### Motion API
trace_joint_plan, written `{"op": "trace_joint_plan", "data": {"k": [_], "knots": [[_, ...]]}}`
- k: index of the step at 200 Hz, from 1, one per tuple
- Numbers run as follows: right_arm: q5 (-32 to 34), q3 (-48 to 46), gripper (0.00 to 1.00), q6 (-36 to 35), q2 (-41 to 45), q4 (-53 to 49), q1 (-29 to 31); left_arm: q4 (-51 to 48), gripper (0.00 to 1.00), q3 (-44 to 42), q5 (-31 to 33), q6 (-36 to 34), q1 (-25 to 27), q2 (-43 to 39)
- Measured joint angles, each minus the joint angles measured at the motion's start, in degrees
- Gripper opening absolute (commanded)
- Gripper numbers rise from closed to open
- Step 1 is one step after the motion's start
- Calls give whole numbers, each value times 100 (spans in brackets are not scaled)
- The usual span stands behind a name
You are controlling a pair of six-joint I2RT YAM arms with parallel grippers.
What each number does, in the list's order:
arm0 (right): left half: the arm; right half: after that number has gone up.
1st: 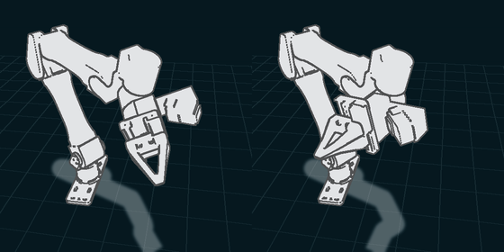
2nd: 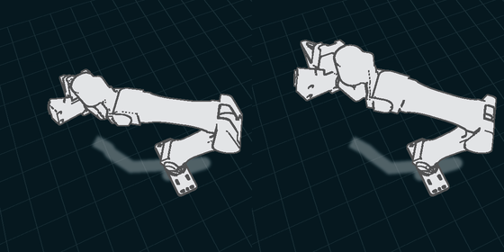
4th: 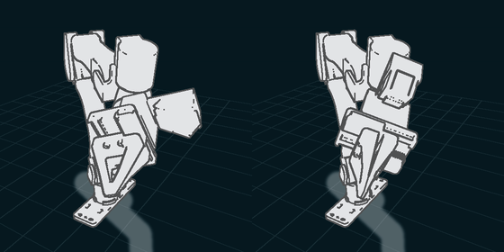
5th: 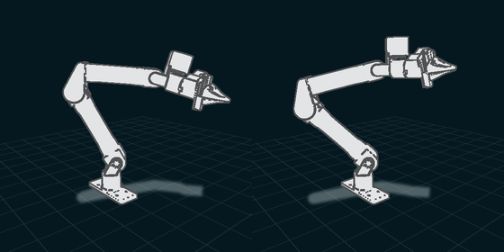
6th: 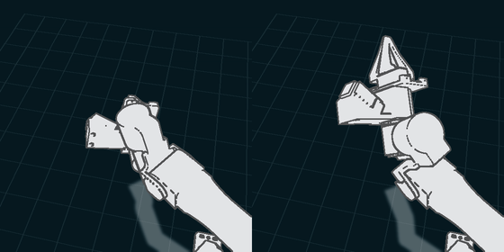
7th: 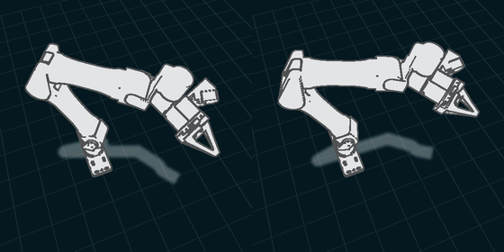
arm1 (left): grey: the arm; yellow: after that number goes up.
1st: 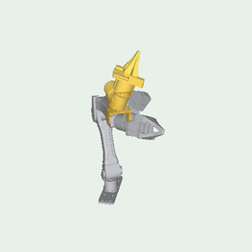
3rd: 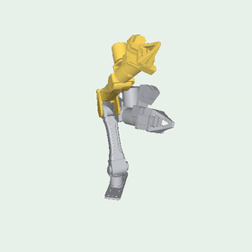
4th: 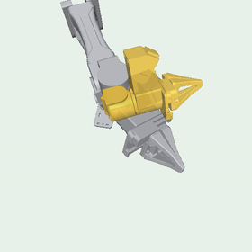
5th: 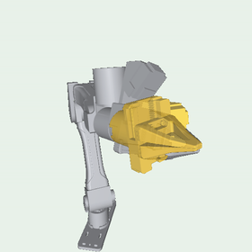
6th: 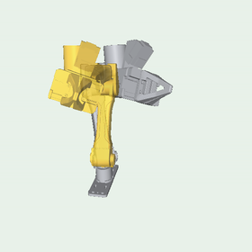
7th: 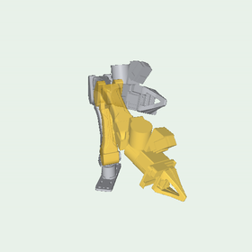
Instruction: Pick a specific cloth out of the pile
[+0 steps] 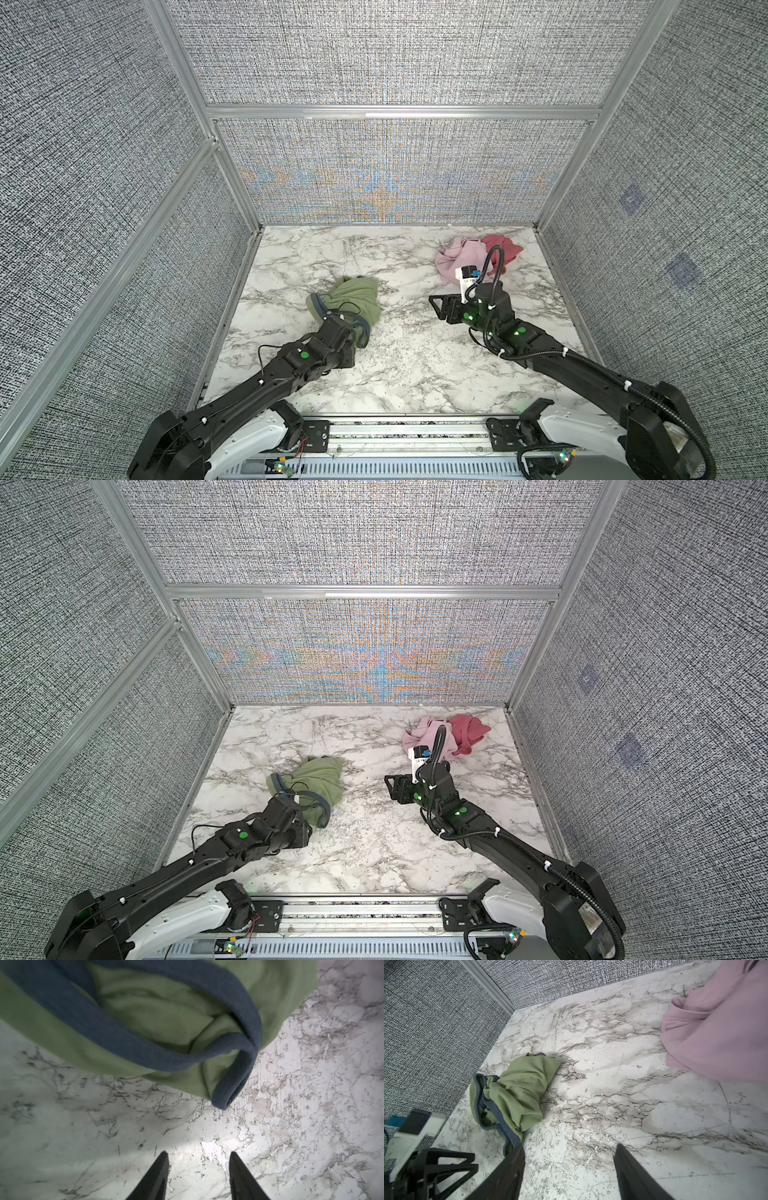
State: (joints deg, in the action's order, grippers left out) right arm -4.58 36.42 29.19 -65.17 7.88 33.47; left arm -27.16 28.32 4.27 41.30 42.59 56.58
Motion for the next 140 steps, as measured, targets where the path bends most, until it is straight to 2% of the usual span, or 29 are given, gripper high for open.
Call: {"op": "trace_joint_plan", "data": {"k": [22,77,118,140], "knots": [[-22,-4,70,42,9,11,0,468,57,-103,-144,79,76,326],[-35,-4,70,59,24,11,0,1384,55,-66,-184,66,83,1099],[-39,-4,70,59,28,11,0,1569,47,116,-70,0,83,1545],[-61,-4,70,61,15,11,0,1543,39,232,39,-39,83,1781]]}}
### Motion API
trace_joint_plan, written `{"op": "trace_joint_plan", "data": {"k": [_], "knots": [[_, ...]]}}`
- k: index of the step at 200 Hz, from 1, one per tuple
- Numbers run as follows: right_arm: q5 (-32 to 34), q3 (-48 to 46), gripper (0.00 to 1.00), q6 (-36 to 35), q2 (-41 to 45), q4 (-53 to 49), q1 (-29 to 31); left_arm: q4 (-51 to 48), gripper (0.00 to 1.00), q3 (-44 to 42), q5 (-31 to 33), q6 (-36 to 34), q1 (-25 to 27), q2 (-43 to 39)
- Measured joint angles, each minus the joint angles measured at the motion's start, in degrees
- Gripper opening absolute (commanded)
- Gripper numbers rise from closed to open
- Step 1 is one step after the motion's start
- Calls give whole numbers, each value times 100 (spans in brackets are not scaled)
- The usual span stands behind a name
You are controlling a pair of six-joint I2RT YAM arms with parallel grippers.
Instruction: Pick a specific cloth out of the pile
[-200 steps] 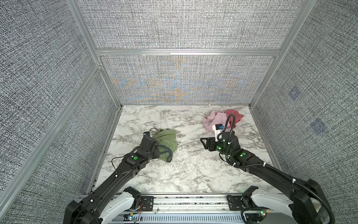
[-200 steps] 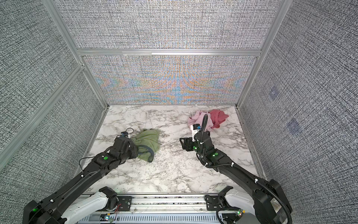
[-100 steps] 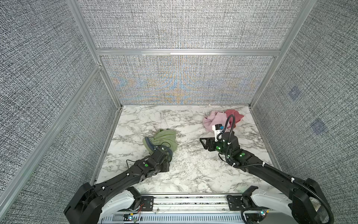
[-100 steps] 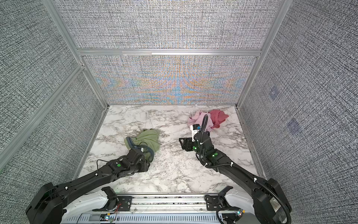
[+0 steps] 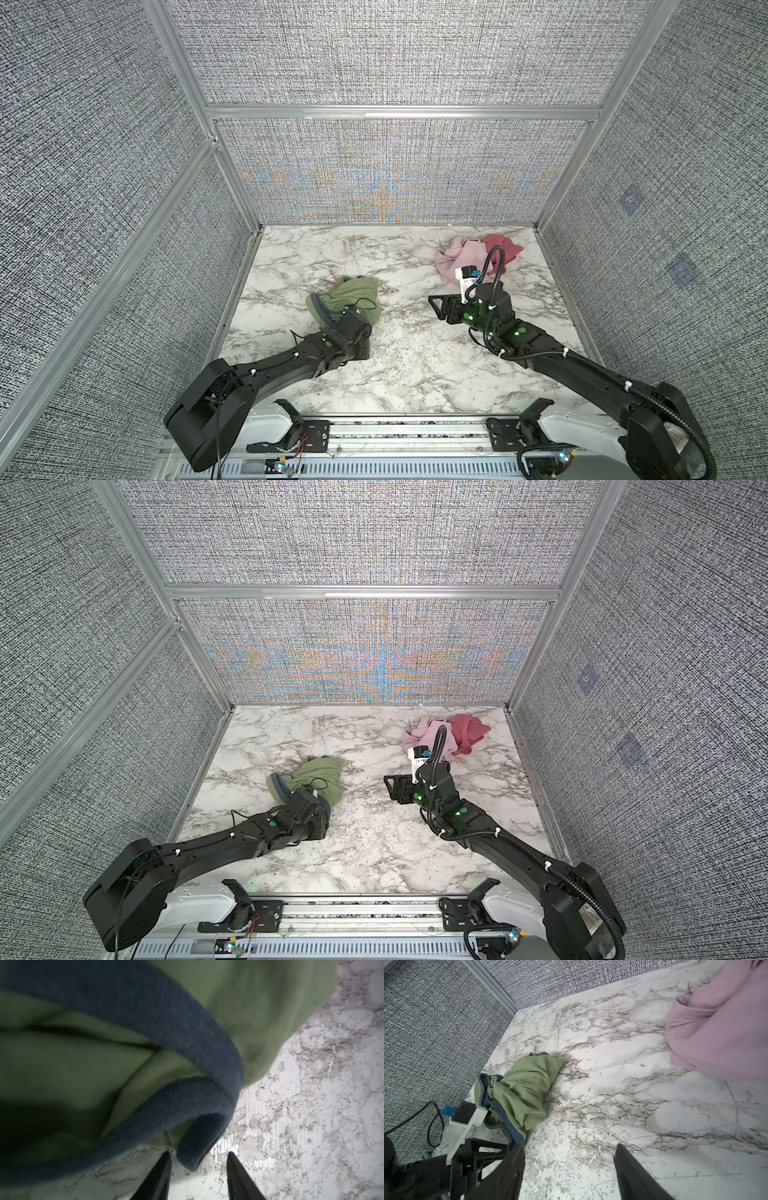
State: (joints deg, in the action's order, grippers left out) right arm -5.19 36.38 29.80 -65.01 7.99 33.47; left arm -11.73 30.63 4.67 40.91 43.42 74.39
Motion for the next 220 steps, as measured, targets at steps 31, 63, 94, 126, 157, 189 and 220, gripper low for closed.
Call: {"op": "trace_joint_plan", "data": {"k": [31,63,94,126,157,189,220], "knots": [[-20,22,70,0,0,0,2,-70,7,39,157,-20,0,192],[-42,72,70,0,0,0,0,-264,0,98,256,-33,0,66],[-83,74,70,-2,42,-4,0,-844,0,223,442,133,81,-667],[-109,81,70,-2,48,-2,0,-1504,0,588,715,332,212,-1285],[-136,98,70,-2,96,-4,2,-2055,0,1228,984,409,280,-1362],[-149,98,70,-2,269,-4,2,-2422,0,1845,1296,243,295,-1279],[-144,98,70,-4,376,-17,0,-2258,0,2100,1740,-164,293,-1322]]}}
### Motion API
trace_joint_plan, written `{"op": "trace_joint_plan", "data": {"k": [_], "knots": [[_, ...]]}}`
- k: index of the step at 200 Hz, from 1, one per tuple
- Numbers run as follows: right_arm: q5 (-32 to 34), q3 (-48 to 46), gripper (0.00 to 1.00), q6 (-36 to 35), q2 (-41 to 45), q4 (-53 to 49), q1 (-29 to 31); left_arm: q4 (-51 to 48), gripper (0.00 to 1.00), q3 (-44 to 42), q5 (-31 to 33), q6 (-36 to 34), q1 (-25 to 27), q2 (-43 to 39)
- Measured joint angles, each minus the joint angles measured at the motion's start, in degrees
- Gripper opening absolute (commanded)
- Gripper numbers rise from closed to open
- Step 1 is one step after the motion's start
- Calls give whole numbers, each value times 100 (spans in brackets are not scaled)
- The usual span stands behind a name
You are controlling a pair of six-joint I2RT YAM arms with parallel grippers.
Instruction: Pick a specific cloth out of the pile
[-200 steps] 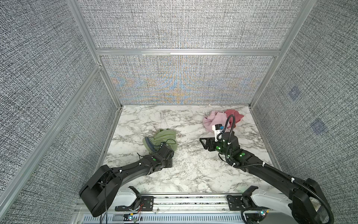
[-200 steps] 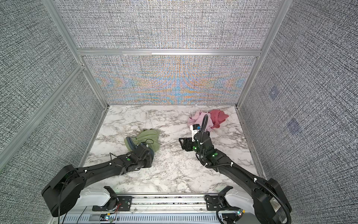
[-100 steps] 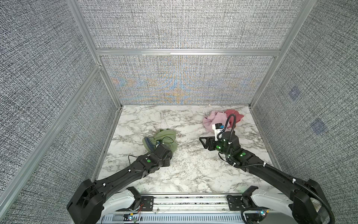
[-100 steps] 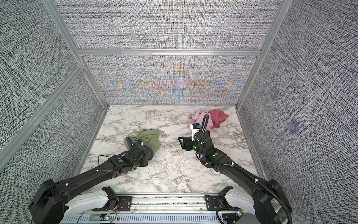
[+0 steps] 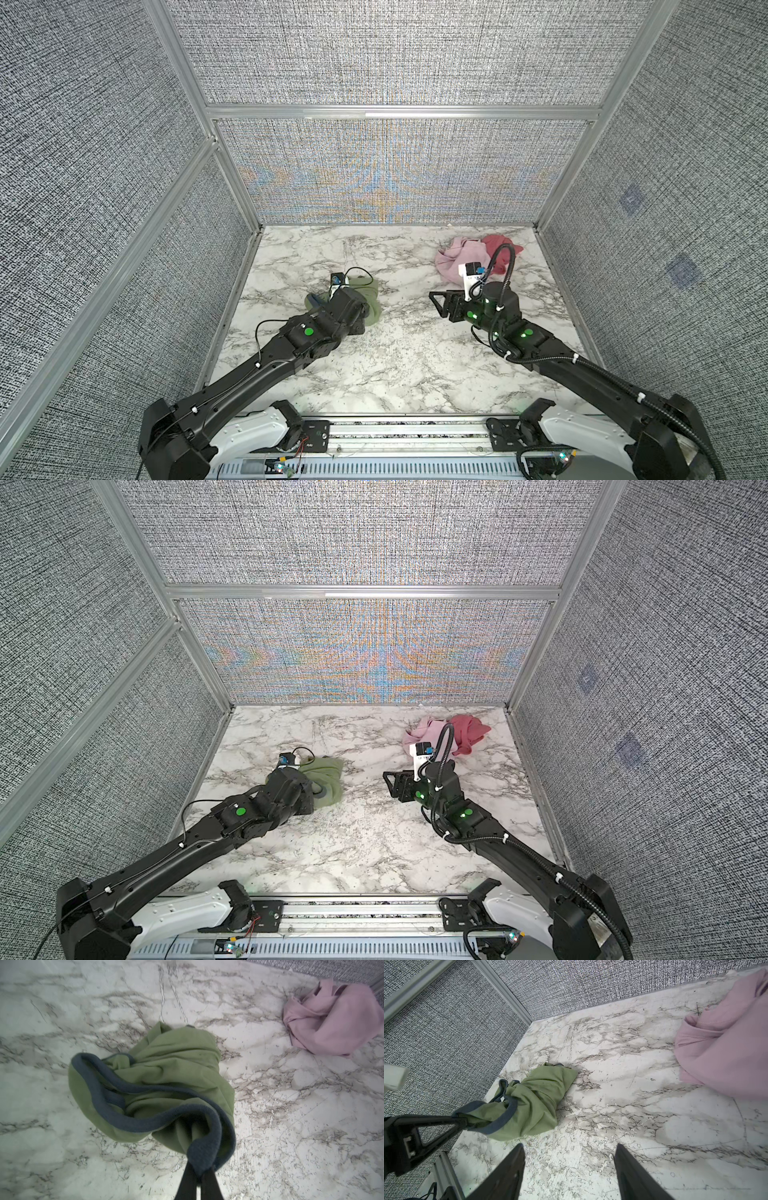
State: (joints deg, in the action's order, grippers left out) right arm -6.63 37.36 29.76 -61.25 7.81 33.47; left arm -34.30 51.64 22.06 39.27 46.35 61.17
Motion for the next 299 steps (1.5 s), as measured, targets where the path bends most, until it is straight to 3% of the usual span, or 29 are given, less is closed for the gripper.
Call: {"op": "trace_joint_plan", "data": {"k": [24,66,143,216,275,299], "knots": [[24,-2,70,-2,9,-28,0,345,0,247,251,-402,-136,81],[42,-2,70,-44,-24,-81,0,1062,0,728,378,-992,-885,798],[83,155,70,-133,-291,-122,-17,2376,0,1078,-520,-1449,-2149,2457],[63,260,70,-177,-531,-144,-87,2949,0,1152,-966,-1480,-2546,3836],[63,232,70,-186,-560,-155,-118,3246,0,651,-1303,-1215,-2599,4037],[61,225,70,-170,-546,-157,-122,3246,22,566,-1325,-1202,-2603,3888]]}}
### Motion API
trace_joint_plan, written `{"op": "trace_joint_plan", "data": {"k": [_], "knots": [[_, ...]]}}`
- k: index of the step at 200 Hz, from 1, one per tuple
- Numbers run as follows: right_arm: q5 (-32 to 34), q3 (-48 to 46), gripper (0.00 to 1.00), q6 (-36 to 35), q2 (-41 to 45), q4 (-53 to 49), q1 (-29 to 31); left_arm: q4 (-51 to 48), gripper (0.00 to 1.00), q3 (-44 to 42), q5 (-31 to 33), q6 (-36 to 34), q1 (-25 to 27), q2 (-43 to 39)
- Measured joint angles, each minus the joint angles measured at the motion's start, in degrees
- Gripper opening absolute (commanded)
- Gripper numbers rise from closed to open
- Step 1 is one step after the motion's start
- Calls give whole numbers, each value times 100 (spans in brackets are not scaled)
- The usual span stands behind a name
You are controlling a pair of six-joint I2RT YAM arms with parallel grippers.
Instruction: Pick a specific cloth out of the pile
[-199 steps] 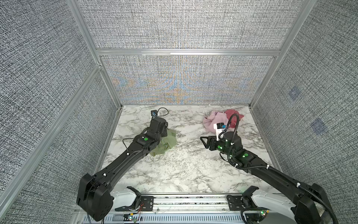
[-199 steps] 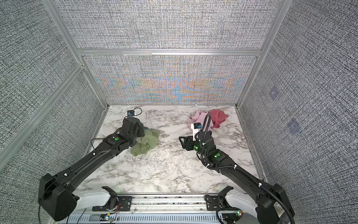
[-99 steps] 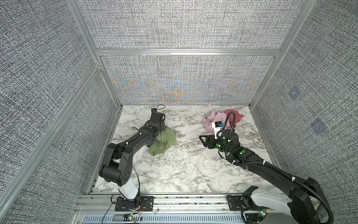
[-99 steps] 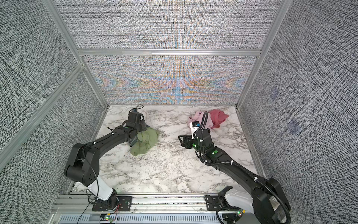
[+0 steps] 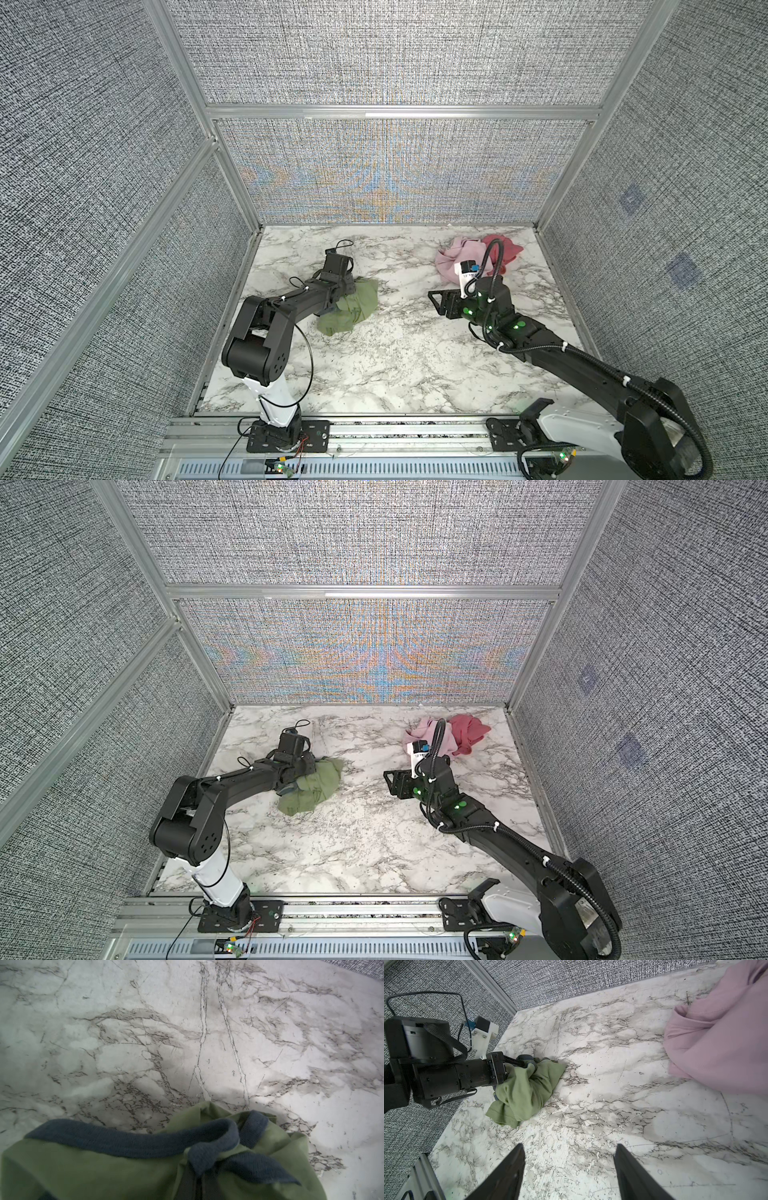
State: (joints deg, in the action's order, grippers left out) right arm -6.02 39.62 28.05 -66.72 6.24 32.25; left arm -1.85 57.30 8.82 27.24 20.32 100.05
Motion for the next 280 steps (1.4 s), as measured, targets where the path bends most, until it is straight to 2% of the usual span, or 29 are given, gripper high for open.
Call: {"op": "trace_joint_plan", "data": {"k": [11,25,72,99,139,160,197,280], "knots": [[0,0,70,2,28,-2,0,-50,33,2,-13,20,-7,-144],[0,-2,70,2,87,-2,0,-162,38,26,2,48,-11,-391],[0,-70,70,20,304,-15,-2,-824,39,271,-24,-4,-9,-1287],[2,-70,70,13,328,-20,-2,-1005,39,-63,-258,-46,85,-1891],[0,-81,70,2,282,-26,-2,-986,39,-713,-424,-44,741,-2553],[0,-66,70,-2,254,-39,0,-684,39,-1056,-435,-13,1034,-2590],[4,-66,70,0,249,-39,0,-81,39,-1657,-614,293,1073,-2323],[11,-66,70,2,264,-48,0,186,38,-1646,-433,750,903,-1462]]}}
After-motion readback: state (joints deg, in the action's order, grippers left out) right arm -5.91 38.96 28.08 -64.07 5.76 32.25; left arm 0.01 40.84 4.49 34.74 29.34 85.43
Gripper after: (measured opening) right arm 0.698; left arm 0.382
